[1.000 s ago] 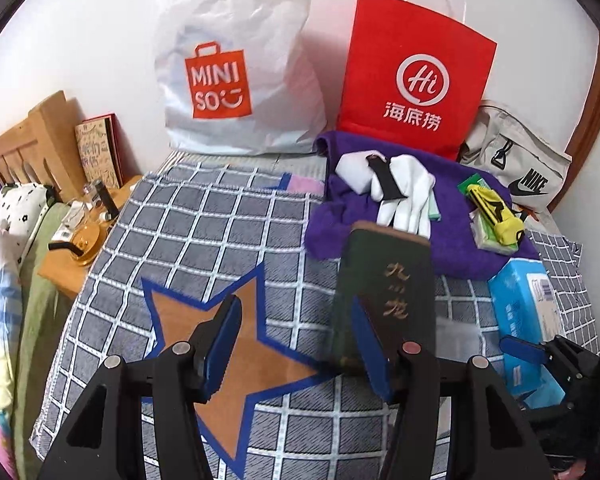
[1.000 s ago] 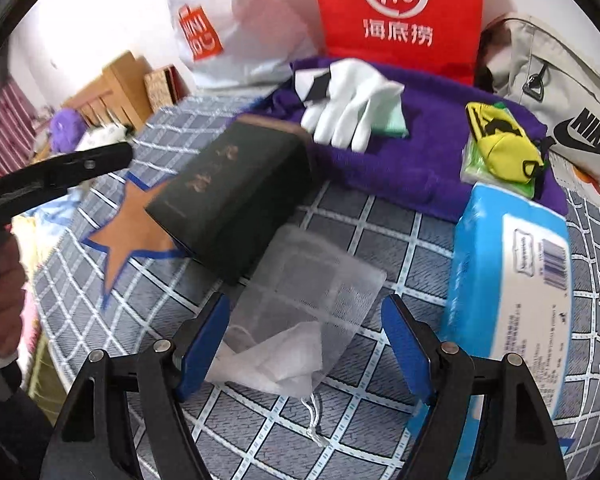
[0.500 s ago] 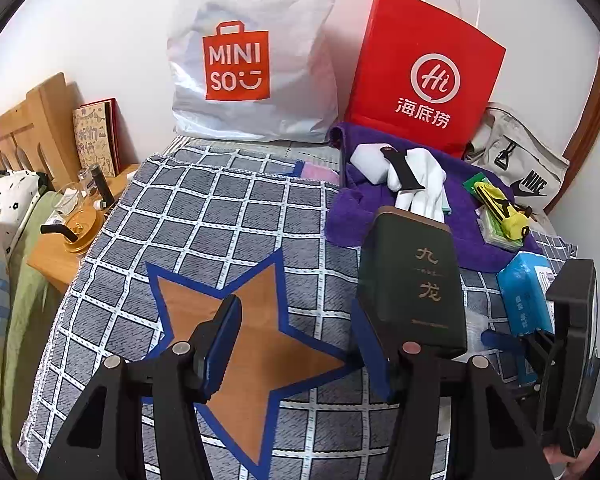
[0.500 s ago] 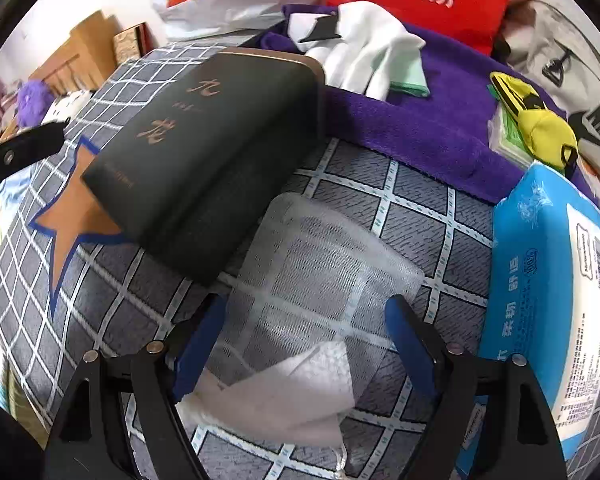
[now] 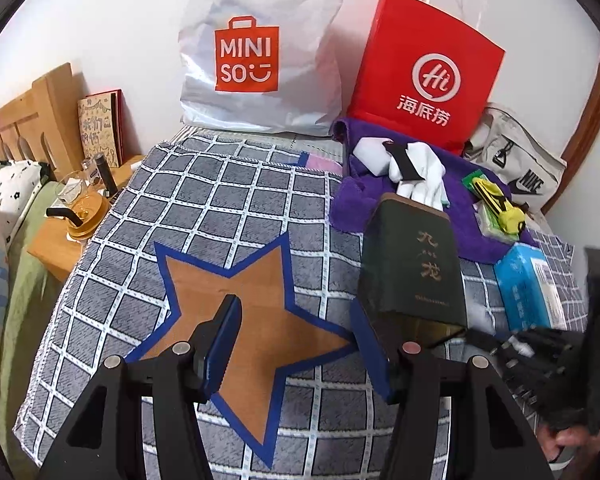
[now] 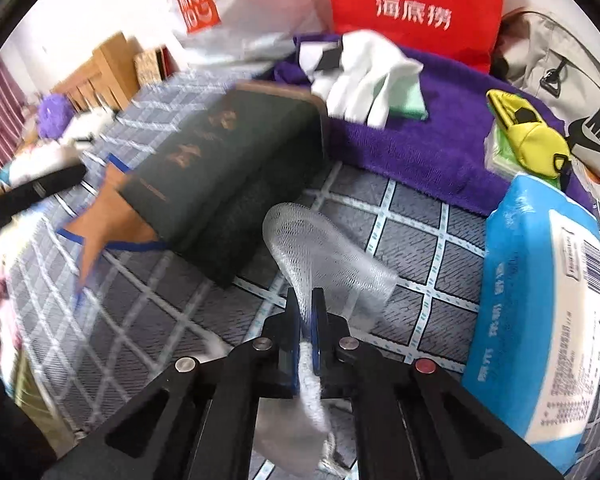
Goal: Organize soft objects
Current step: 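Lift the clear mesh bag with the right tool, leaving the tissue behind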
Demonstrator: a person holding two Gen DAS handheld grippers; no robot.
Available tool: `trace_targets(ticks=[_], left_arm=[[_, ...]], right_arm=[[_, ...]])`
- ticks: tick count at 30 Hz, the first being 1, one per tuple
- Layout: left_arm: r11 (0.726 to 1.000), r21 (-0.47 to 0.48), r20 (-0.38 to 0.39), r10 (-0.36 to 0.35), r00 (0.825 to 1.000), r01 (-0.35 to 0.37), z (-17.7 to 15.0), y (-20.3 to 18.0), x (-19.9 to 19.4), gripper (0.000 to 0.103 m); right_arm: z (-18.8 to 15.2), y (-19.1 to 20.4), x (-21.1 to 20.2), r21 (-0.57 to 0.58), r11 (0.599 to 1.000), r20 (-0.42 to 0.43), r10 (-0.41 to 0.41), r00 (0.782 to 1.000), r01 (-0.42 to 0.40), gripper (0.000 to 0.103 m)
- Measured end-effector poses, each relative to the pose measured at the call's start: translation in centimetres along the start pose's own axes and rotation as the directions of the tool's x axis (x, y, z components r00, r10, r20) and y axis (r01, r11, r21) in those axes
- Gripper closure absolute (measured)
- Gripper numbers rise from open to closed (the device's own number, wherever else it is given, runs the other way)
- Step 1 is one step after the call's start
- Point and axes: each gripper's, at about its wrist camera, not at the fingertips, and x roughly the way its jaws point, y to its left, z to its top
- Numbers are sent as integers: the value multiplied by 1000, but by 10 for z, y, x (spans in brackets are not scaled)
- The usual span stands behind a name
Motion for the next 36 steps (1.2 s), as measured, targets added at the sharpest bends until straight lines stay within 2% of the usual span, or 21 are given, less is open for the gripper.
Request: trace_targets(ticks=[3,8,10,13,15,18,20,23,28,30,32,34,36], left_arm=[[1000,14,1,-8,1000,8,-7,-5,-6,49],[998,51,-8,-21,1000,21,-20,-18,-15,49],[998,52,-12,-30,999,31,-24,-22,-18,49],[997,62,-9,-37,999,37,-31,-29,-24,49],[997,67,-6,-44,999,45,-35,-33,-29,48],[997,72,-8,-38,999,39,-42,-36,-33,46],[997,74,-7,-37,999,38,-45,-36,-35,46],[997,71,-7,-39,999,40,-48,-35,-36,46],[997,69,-7,-42,999,43,-48,-33,-35,46],[997,68,-8,-45,999,45,-47,-31,-34,46],[997,69,-8,-46,999,46,-47,-31,-34,46],[996,71,-8,-48,999,48,-47,-32,-33,46],[996,77,-12,-51,999,52,-48,-34,-32,46]], right_arm=[[4,-4,-17,49,997,86,60,994,-64,99],[-6,-2,-42,62,987,138,137,981,-146,96],[-14,1,-46,51,991,143,117,983,-125,95],[-28,5,-33,30,996,83,80,993,-83,85],[-39,4,-23,40,993,25,111,994,-111,85],[-48,5,-15,40,993,-22,108,994,-107,81],[-50,9,-13,10,997,-52,76,996,-76,64],[-44,16,-14,-34,999,-25,17,1000,-18,47],[-36,20,9,-77,996,-95,-42,995,35,45],[-35,23,11,-93,994,-72,-71,995,65,52],[-36,22,10,-93,994,-67,-62,996,55,102],[-36,18,7,-76,997,-60,-16,998,11,102],[-38,18,-4,-84,996,-19,-16,1000,15,102]])
